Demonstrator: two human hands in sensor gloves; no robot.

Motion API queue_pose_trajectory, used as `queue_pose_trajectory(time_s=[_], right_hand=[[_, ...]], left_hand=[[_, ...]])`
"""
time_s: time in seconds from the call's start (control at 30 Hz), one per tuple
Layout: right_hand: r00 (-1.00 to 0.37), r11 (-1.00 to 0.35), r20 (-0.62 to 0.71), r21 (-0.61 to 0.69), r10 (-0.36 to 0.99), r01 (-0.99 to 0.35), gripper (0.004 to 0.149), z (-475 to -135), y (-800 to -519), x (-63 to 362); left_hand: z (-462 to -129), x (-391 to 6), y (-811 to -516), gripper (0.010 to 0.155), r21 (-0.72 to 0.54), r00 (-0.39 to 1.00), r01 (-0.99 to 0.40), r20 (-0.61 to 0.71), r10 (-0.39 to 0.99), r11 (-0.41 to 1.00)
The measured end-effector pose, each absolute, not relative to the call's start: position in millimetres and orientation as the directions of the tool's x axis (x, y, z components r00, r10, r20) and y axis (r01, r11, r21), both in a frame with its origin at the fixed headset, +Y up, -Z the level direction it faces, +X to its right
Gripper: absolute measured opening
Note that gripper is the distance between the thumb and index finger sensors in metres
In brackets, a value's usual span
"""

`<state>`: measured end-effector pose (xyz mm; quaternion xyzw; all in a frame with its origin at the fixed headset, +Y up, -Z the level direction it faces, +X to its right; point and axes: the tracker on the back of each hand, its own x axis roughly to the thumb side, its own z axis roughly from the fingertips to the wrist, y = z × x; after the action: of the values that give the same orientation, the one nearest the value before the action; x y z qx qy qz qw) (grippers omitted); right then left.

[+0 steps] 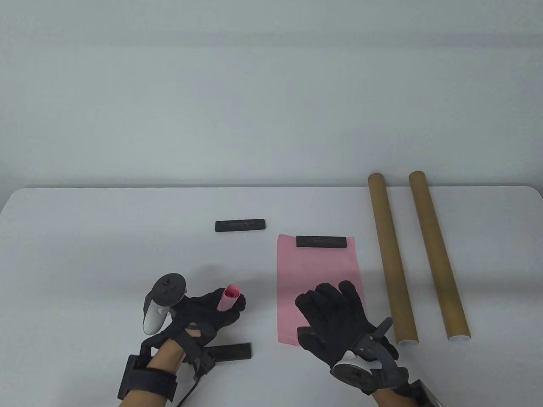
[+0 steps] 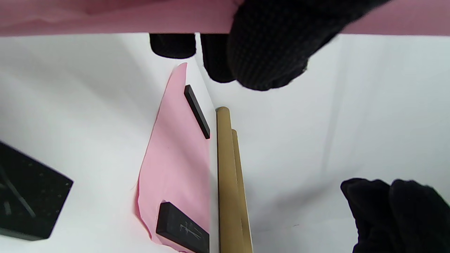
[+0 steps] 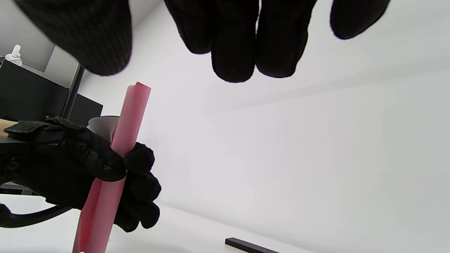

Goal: Roll up papers and store in mailing tubes

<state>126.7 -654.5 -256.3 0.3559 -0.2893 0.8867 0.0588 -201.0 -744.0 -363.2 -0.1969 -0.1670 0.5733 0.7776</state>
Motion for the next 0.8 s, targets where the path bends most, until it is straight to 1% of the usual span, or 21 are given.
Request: queue_pose_trajectory(time_s=[0.1, 0.17, 0.27, 0.37, 0.47, 0.53, 0.6, 0.7, 0.8], right_hand=[[-0.74, -0.832, 0.667, -0.459, -0.09, -0.312, 0.079, -258, -656, 128], [-0.739, -0.836, 0.668, -0.452, -0.086, -0.312, 0.079, -259, -656, 129], [-0.74, -0.841, 0.667, -0.448, -0.089, -0.303, 0.078, -259, -655, 128], [-0.736, -0.846, 0.672, -0.44, -0.088, -0.3, 0.078, -258, -655, 127], [-0.733, -0.846, 0.674, -0.44, -0.091, -0.301, 0.078, -258, -655, 127], [-0.735, -0.844, 0.673, -0.44, -0.084, -0.306, 0.077, -258, -655, 127], [-0.74, -0.842, 0.669, -0.44, -0.075, -0.312, 0.073, -259, -655, 129], [-0.75, -0.834, 0.66, -0.44, -0.049, -0.333, 0.072, -261, -653, 133], [-0.778, -0.824, 0.627, -0.452, -0.02, -0.343, 0.072, -265, -651, 139]], left_hand=[[-366, -203, -748, 0.035, -0.482, 0.266, -0.843, 0.011, 0.964, 0.239], [-367, -205, -749, 0.036, -0.465, 0.287, -0.847, 0.009, 0.958, 0.258], [-368, -208, -752, 0.04, -0.49, 0.307, -0.831, -0.009, 0.952, 0.263], [-370, -209, -755, 0.04, -0.488, 0.396, -0.807, -0.028, 0.918, 0.333], [-369, -208, -755, 0.038, -0.484, 0.414, -0.804, -0.037, 0.91, 0.346], [-369, -207, -754, 0.038, -0.479, 0.443, -0.79, -0.015, 0.896, 0.382], [-368, -205, -753, 0.037, -0.471, 0.452, -0.788, -0.007, 0.892, 0.396], [-364, -203, -745, 0.037, -0.426, 0.536, -0.753, 0.045, 0.843, 0.502], [-359, -200, -731, 0.038, -0.356, 0.629, -0.689, 0.138, 0.765, 0.631]])
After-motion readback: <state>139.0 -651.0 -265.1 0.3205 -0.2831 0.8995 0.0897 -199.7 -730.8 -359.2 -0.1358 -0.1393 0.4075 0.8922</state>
